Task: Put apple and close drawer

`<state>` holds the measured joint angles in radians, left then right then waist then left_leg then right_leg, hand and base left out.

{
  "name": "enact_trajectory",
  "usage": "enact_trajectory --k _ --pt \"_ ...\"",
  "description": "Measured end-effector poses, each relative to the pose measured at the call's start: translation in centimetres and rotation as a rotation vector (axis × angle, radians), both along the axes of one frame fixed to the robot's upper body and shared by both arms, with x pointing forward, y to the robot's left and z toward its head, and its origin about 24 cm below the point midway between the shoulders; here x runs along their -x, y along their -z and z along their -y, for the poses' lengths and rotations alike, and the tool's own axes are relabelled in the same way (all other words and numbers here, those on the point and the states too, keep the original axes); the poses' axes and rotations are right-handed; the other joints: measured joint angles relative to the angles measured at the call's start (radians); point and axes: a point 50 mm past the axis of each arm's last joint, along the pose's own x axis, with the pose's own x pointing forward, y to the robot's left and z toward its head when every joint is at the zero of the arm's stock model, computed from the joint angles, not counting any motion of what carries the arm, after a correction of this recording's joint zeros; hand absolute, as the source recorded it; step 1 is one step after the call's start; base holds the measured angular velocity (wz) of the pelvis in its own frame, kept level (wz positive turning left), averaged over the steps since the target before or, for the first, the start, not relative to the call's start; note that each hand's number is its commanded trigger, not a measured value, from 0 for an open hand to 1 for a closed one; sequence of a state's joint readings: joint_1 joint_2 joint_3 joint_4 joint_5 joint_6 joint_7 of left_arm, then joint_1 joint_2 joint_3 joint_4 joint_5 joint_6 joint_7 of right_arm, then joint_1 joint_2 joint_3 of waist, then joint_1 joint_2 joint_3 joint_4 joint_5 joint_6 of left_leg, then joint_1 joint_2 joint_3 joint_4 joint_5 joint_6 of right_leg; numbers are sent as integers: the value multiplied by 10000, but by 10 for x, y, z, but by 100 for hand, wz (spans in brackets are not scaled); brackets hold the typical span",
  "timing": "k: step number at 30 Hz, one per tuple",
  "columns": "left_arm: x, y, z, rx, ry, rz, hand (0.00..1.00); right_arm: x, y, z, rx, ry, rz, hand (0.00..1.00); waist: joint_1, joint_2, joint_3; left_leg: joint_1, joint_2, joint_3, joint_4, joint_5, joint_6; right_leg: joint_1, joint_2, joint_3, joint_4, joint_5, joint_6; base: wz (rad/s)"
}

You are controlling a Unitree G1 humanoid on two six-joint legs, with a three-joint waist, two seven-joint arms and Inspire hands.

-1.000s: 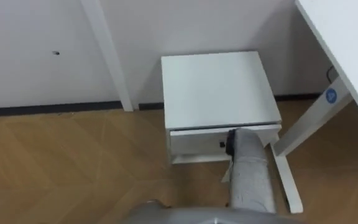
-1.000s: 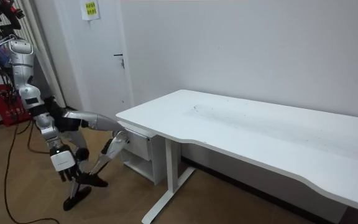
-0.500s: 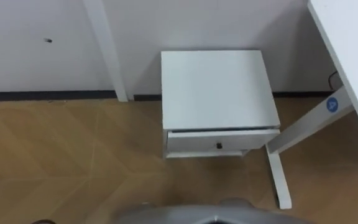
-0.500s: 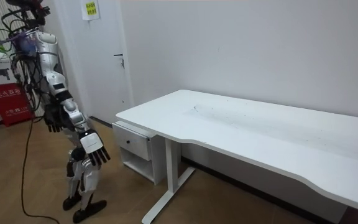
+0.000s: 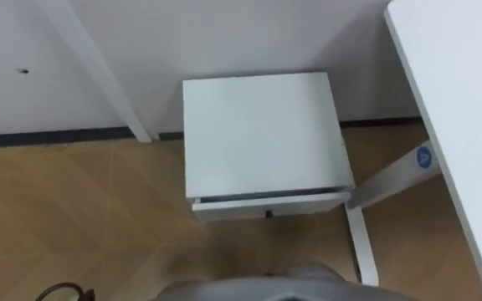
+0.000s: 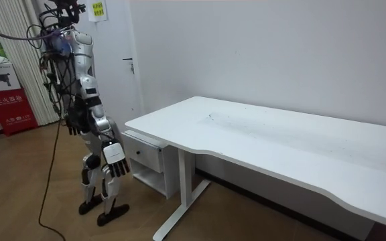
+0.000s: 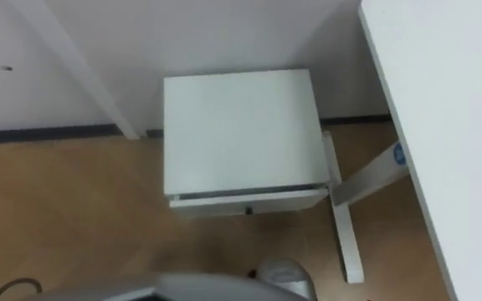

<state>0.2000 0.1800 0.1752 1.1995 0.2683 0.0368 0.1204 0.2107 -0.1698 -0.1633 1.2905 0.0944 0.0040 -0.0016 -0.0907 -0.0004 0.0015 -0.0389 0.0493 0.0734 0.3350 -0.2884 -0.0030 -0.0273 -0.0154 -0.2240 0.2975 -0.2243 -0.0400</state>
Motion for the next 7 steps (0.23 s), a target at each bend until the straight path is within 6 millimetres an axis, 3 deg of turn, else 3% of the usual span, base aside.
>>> enact_trajectory --k 7 --pt "4 1 3 292 -9 -198 0 -1 1 -3 -533 -139 -200 0 134 134 36 696 -119 78 -478 32 60 526 -9 15 -417 22 85 -4"
